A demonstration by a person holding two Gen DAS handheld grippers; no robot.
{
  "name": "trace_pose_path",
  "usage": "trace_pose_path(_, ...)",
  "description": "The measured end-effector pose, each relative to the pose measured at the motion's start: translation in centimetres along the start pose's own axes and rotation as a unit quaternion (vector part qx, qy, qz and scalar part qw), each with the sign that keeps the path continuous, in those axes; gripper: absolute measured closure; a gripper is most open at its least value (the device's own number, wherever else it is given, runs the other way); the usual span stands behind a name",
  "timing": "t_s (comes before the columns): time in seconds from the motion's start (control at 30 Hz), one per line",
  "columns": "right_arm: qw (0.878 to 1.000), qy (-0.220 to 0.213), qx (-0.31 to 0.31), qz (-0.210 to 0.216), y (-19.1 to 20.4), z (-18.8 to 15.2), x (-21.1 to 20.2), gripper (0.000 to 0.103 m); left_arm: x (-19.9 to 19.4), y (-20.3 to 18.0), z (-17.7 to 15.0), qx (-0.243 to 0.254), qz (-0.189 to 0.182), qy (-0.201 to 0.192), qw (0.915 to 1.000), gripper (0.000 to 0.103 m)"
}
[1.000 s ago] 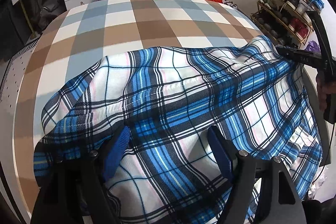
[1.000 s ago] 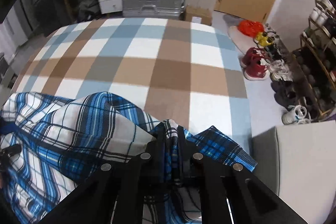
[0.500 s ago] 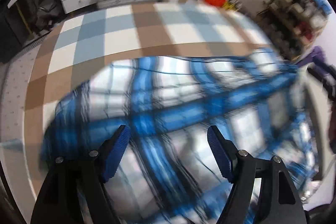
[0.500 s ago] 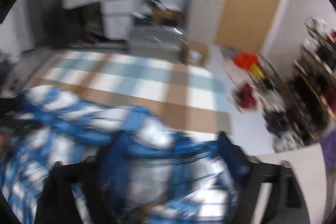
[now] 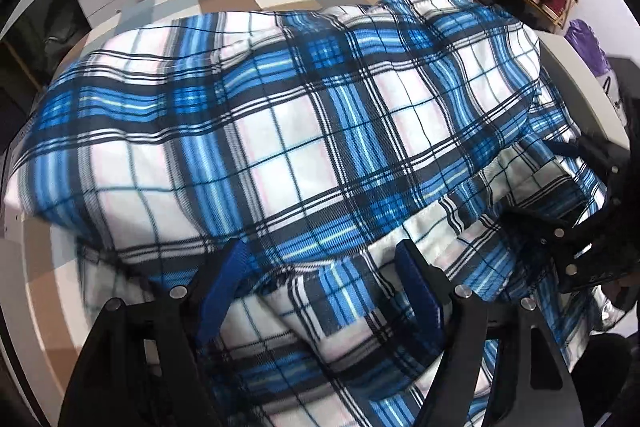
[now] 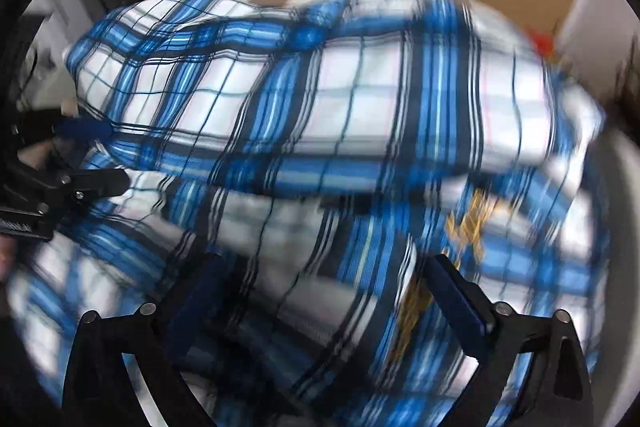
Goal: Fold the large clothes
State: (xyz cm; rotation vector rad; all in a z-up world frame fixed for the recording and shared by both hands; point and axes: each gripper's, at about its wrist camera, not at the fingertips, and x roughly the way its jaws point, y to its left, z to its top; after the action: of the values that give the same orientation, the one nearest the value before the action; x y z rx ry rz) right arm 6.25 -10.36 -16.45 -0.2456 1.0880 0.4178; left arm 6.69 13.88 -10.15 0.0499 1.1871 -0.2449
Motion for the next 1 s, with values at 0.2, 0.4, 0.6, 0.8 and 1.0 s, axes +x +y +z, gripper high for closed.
trace_pose_path(0.2, 0.999, -0.037, 0.007, -0.012, -0.2, -1.6, -2.1, 0.006, -1.0, -0.5, -2.0, 0.012, 0.012, 0.001, 0.9999, 0.03)
trace_pose_path(0.4, 0.996, -0.061, 0.038, 0.048, -0.5, -5.3, -4.4, 0.006, -5.3, 0.4, -4.9, -0.033, -0.009, -0.025, 0.9991, 0.03)
trace_pose_path(0.6, 0.959, -0.202, 0.097, 0.172, -0.9, -10.8, -11.9, 0.0, -10.6, 2.0, -9.9, -0.065, 0.026, -0.085, 0.9939, 0.03)
trace_pose_path(0.8, 0.927, -0.269, 0.137, 0.221, -0.7, -13.9, -14.9, 0.0, -11.7, 3.1, -14.6, -0.108, 0.062, -0.096, 0.9875, 0.03)
trace_pose_path(1.0, 0.924, -0.274, 0.151, 0.221, -0.7, -14.9, -16.8, 0.0, -11.2, 2.4, -17.4, -0.13, 0.068, -0.087, 0.9854, 0.03)
